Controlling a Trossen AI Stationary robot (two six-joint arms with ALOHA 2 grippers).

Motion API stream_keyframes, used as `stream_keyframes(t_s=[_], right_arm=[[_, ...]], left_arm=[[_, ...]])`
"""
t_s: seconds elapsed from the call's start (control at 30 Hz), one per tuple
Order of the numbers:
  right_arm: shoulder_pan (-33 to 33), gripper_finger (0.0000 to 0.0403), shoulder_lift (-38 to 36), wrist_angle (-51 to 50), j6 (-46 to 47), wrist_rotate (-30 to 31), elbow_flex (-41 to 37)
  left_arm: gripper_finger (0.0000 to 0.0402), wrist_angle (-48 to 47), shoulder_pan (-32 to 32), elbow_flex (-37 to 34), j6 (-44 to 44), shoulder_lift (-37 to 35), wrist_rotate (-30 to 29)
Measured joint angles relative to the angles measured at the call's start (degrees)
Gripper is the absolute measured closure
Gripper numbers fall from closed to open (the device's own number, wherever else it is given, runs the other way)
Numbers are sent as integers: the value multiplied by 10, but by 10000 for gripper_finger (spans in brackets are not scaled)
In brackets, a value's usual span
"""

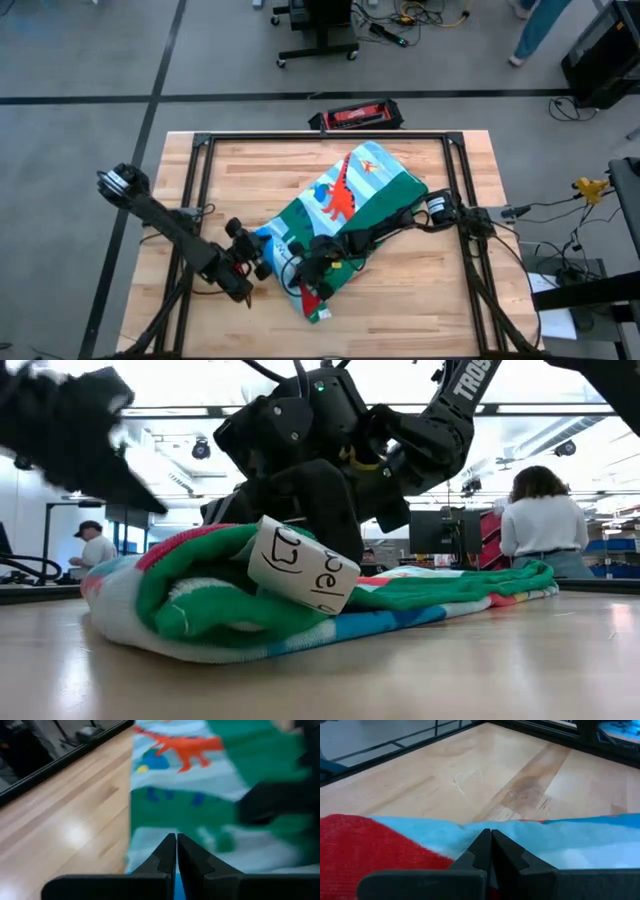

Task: Roll towel
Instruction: Roll the multi-color dinosaur print towel

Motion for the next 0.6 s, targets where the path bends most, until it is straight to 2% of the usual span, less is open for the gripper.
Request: stream_keyframes(t_s=[0.1, 0.2, 0.43, 0.6], right_arm=[[0, 403, -5, -6, -4, 2, 0], [0, 403, -26, -27, -16, -4, -2], [-28, 403, -83, -63, -46, -56, -2], [-49, 403, -80, -61, -56, -66, 10]], left_arm=[[402, 11, -13, 49, 17, 10, 56], [402, 12, -40, 73, -5, 46, 99], [402, 6, -121, 102, -166, 152, 114], [402, -30, -141, 138, -230, 192, 82]])
